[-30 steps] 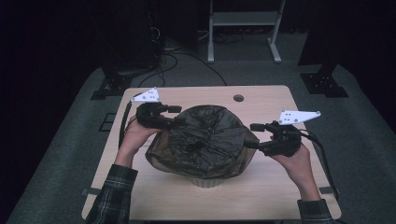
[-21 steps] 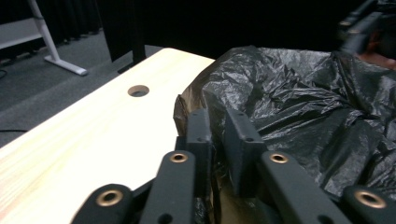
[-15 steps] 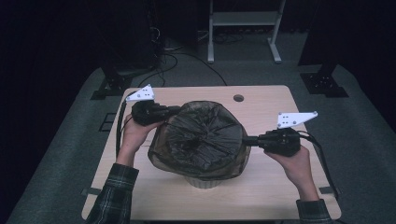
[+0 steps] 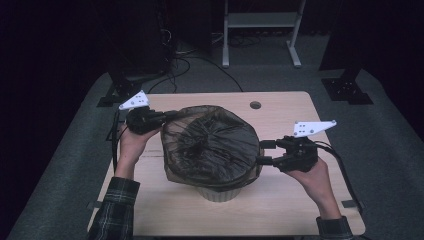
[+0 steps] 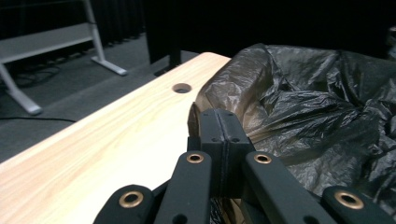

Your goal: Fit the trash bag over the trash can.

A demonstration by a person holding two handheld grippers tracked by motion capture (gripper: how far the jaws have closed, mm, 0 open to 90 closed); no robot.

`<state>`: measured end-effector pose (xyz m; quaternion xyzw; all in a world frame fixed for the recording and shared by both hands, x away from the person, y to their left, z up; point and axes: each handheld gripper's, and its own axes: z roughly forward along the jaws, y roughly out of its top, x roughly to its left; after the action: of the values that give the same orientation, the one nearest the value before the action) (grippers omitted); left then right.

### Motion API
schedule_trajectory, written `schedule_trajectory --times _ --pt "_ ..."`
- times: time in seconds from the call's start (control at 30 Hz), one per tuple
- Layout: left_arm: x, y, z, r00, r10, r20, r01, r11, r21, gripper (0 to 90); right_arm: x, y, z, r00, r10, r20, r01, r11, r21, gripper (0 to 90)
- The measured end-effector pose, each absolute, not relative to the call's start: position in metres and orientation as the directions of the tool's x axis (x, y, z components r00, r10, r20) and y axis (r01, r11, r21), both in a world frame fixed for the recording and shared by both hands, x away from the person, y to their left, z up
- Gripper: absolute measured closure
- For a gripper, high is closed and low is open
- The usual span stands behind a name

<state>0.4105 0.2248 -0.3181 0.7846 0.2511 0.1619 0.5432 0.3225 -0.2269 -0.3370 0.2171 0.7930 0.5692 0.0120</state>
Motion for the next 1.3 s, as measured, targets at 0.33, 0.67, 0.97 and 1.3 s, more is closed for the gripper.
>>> schedule_trajectory --times 0.33,0.67,0.97,1.3 --pt "0.409 0.251 -0.323 0.771 0.636 -0.004 0.237 -0.281 0.930 89.8 0.318 -0.221 -0.338 -0.902 0.377 0.211 0.332 0.294 0.896 27.1" --pt "0.409 0.275 -0.336 0.722 0.692 -0.014 0.271 -0.264 0.926 89.9 0.317 -0.218 -0.343 -0.904 0.352 0.242 0.358 0.317 0.878 31.5" --pt "0.407 0.277 -0.337 0.724 0.689 -0.013 0.268 -0.264 0.927 89.9 0.315 -0.211 -0.343 -0.931 0.321 0.171 0.295 0.390 0.872 90.0" --pt "0.406 0.283 -0.343 0.718 0.696 -0.024 0.281 -0.258 0.924 89.9 0.318 -0.257 -0.352 -0.861 0.487 0.143 0.366 0.399 0.841 90.0"
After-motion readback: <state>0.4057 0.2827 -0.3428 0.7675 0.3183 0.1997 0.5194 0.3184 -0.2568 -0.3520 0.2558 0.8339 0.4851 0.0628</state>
